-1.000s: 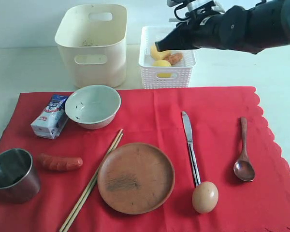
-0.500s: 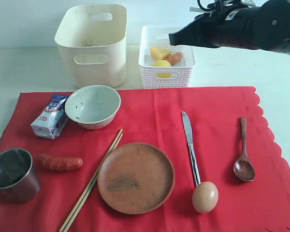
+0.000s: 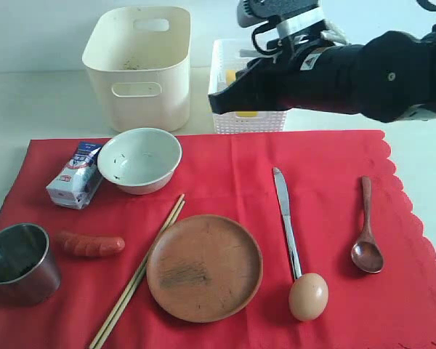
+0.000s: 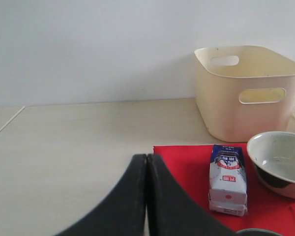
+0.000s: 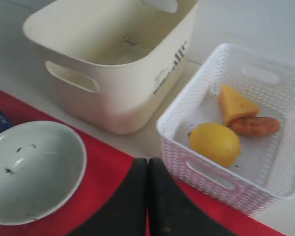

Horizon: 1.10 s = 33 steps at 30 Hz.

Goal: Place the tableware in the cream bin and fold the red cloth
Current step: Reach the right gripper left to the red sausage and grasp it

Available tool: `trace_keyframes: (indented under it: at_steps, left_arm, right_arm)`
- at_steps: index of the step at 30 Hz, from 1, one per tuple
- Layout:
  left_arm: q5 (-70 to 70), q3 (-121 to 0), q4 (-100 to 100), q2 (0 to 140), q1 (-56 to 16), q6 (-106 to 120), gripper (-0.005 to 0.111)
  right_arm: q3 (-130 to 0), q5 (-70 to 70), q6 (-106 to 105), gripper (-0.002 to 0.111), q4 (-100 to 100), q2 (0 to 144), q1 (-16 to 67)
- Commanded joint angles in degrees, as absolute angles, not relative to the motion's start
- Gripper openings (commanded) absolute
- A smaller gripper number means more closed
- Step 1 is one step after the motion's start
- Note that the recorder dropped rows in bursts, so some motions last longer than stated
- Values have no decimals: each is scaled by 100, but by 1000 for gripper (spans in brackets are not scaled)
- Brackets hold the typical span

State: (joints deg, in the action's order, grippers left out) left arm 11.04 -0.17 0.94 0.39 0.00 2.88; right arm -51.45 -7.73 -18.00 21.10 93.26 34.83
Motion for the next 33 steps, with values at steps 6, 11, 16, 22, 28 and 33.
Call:
trace_keyframes:
  at_steps: [6, 11, 16, 22, 28, 33]
  left_arm:
    - [1104, 0, 63, 0, 0, 283, 1]
    - [1104, 0, 63, 0, 0, 283, 1]
    - [1104, 0, 63, 0, 0, 283, 1]
    - [1104, 0, 63, 0, 0, 283, 1]
    - [1104, 0, 63, 0, 0, 283, 1]
    - [1104, 0, 63, 0, 0, 283, 1]
  right_arm:
    - [-5123, -247, -1779, 0, 2057, 9291, 4313]
    - [-5150, -152, -1895, 0, 2057, 9458, 4831]
    - [-5854, 897, -2173, 0, 2057, 10166, 5135]
    - [-7233, 2351, -2316, 0, 2074, 11103, 5349]
    - [-7757, 2099, -2087, 18, 2000, 11630, 5704]
    - [-8035, 2256, -2099, 59, 1524, 11963, 5862]
